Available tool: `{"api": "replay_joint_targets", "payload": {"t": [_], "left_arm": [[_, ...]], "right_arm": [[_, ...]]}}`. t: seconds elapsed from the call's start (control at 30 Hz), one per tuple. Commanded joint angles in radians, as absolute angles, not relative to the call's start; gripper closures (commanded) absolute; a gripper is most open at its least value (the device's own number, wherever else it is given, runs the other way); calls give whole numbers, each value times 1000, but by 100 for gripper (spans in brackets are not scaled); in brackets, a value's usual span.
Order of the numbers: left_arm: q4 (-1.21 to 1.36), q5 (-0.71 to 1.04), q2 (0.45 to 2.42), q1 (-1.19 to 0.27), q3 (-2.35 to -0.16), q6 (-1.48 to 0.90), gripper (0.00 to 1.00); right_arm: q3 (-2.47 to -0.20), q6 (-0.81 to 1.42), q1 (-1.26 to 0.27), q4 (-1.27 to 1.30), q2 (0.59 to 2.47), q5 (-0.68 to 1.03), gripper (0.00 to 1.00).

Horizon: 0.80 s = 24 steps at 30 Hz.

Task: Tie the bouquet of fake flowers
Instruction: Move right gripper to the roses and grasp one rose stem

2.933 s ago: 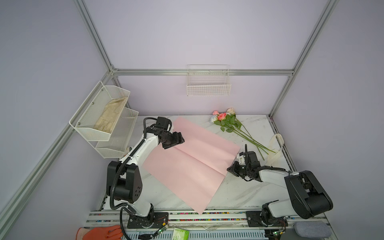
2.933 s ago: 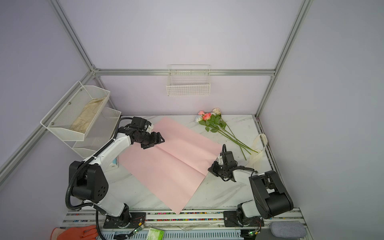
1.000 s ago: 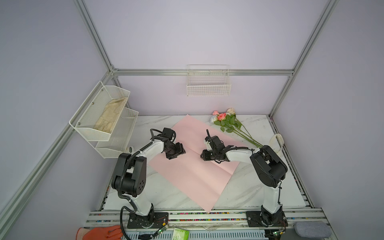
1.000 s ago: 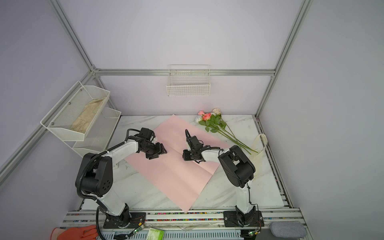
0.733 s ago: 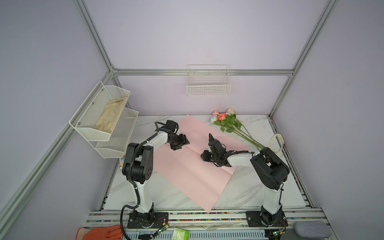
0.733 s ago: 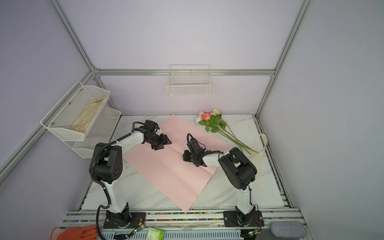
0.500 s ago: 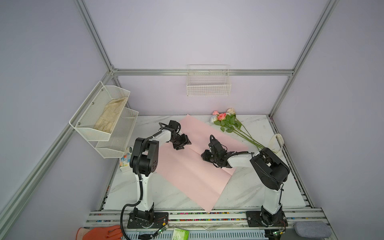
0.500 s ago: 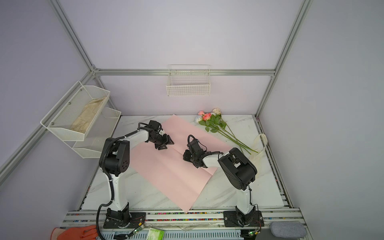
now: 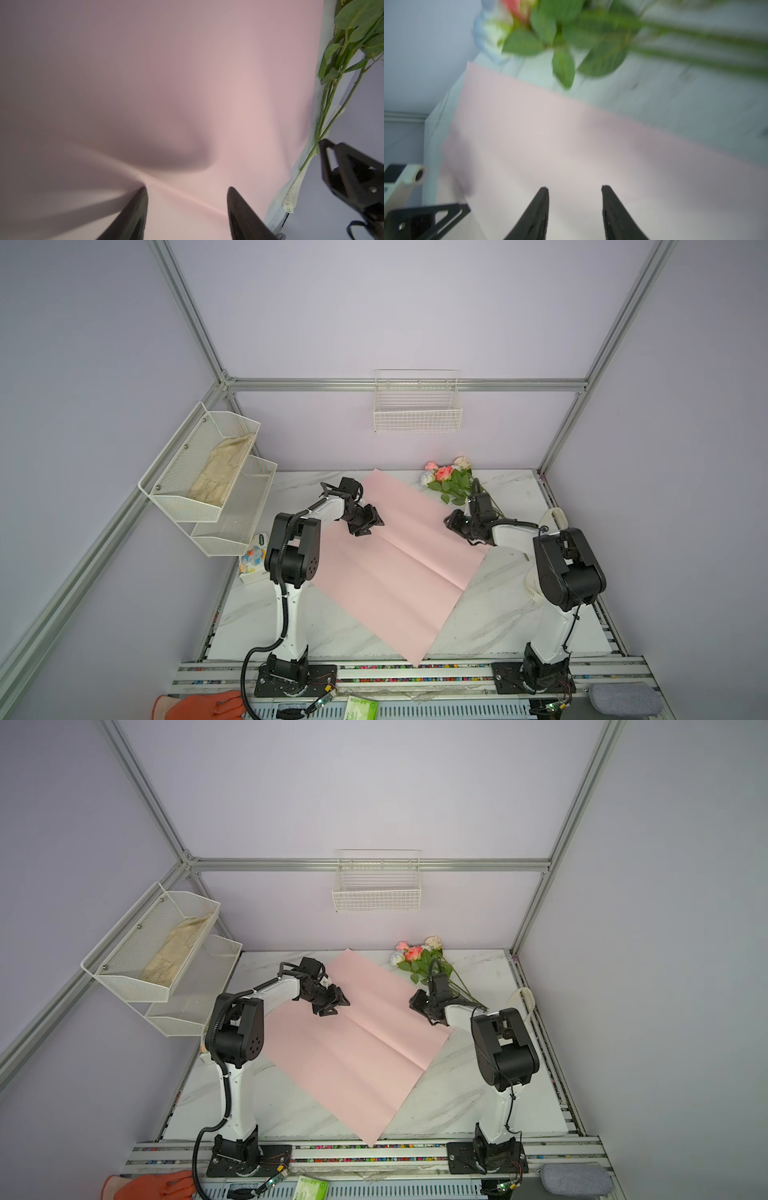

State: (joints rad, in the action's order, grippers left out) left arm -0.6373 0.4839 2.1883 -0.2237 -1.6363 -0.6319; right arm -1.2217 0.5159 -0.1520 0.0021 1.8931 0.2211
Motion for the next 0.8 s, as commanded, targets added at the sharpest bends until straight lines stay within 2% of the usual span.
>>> {"api": "replay_joint_targets", "payload": {"t": [0.0, 0.07, 0.17, 0.37, 0.5, 0.6, 0.67, 0.77], "left_arm": [[-645, 446, 2258, -235, -1675, -598, 39], [-646, 457, 2257, -236, -1685, -591, 39], [-649, 465, 2243, -239, -1698, -581, 39], [-654, 479, 2189, -241, -1722, -580, 38], [-663, 491, 2150, -241, -1723, -577, 37], [-663, 496, 2122, -241, -1716, -577, 37], [-662, 499, 2101, -242, -1709, -578, 37], [-664, 495, 2058, -243, -1689, -578, 37]], "right_arm": [[-1336, 258, -61, -180, 1917, 118, 55], [-1399, 172, -10, -203, 1956, 64, 52], [-1580, 73, 28, -345, 2085, 76, 51], [-1777, -32, 28, -462, 2240, 110, 48], [-1867, -71, 28, -537, 2308, 71, 49], [-1883, -87, 29, -534, 2319, 72, 59], [-1880, -100, 28, -523, 2306, 81, 74], [-1866, -103, 29, -509, 2254, 72, 81]]}}
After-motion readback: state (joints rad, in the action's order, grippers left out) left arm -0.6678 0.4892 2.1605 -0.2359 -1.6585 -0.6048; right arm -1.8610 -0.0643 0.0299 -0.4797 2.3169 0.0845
